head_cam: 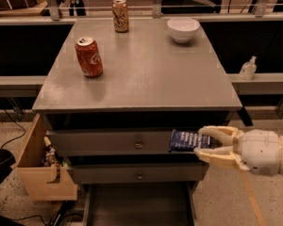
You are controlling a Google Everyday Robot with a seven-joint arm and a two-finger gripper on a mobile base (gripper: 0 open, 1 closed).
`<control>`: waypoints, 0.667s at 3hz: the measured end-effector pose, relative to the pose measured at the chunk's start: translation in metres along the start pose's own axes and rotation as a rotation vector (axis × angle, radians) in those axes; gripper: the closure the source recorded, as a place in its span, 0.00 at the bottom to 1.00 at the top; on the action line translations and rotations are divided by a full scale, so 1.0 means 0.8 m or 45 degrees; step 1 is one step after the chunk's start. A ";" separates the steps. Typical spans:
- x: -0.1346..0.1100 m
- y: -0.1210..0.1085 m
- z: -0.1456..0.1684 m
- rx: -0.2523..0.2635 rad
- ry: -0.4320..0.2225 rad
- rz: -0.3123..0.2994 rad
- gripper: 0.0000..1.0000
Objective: Place rxbar blueberry into bottom drawer
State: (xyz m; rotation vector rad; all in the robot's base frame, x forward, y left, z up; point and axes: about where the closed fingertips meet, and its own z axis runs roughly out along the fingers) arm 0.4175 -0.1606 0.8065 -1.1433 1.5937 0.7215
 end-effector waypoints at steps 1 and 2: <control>0.085 0.024 0.022 -0.015 0.084 0.043 1.00; 0.188 0.040 0.037 -0.061 0.123 0.087 1.00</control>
Offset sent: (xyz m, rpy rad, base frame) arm -0.0396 -0.0314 -0.2655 -0.0629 0.1787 0.0375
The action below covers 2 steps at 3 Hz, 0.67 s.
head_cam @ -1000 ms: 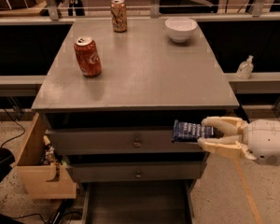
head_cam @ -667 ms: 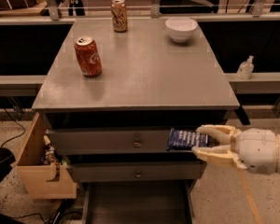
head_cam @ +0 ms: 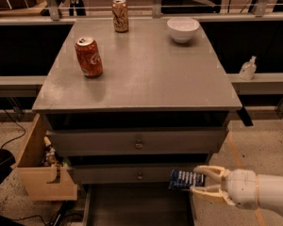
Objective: Place rxbar blueberry into bottom drawer
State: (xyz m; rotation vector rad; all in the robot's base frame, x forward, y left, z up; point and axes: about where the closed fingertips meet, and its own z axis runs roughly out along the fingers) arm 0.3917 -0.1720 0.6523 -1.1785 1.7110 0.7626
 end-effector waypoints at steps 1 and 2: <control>0.090 0.001 0.024 -0.055 0.011 0.021 1.00; 0.171 0.003 0.060 -0.131 0.048 0.032 1.00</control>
Offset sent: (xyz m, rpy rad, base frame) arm -0.0026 -0.0203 -0.2221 -0.0613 0.1042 0.1409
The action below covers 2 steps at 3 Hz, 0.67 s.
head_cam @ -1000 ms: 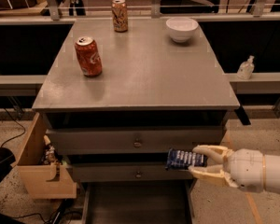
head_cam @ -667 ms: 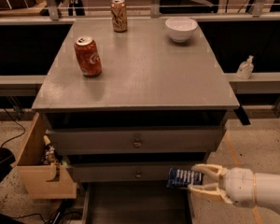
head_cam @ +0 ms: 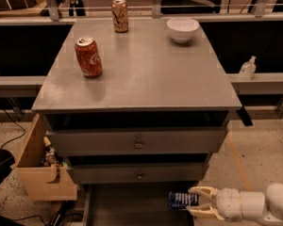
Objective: Place rxbar blueberry into bottom drawer
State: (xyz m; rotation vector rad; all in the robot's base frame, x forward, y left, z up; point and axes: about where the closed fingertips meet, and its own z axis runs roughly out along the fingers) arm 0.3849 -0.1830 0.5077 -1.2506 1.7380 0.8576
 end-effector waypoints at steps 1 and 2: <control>-0.001 0.000 0.000 0.000 0.000 -0.001 1.00; 0.005 -0.010 0.029 0.018 0.030 0.007 1.00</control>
Offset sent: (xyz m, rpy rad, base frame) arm 0.0454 0.0569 -0.0567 -0.0971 0.0208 -0.0620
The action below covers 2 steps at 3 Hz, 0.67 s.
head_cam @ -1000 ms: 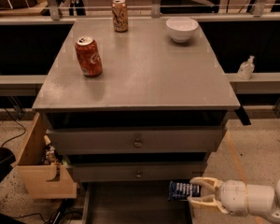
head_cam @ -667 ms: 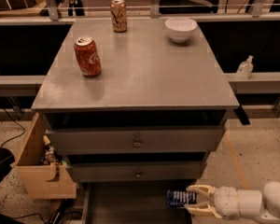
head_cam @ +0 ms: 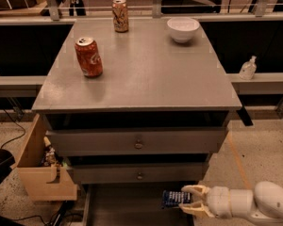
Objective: Place rxbar blueberry into bottom drawer
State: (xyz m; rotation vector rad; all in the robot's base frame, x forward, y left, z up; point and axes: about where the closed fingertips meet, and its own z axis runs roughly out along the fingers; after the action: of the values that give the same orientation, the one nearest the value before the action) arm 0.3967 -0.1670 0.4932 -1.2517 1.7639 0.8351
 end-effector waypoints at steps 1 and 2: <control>0.022 -0.021 0.076 0.002 0.031 -0.020 1.00; 0.055 -0.031 0.146 -0.023 0.008 -0.035 1.00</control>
Offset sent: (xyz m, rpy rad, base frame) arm 0.0629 0.1168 -0.1611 0.0137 -0.0248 0.0517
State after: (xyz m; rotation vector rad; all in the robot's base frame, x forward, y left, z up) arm 0.4389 -0.0926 0.3988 -1.2887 1.7438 0.8340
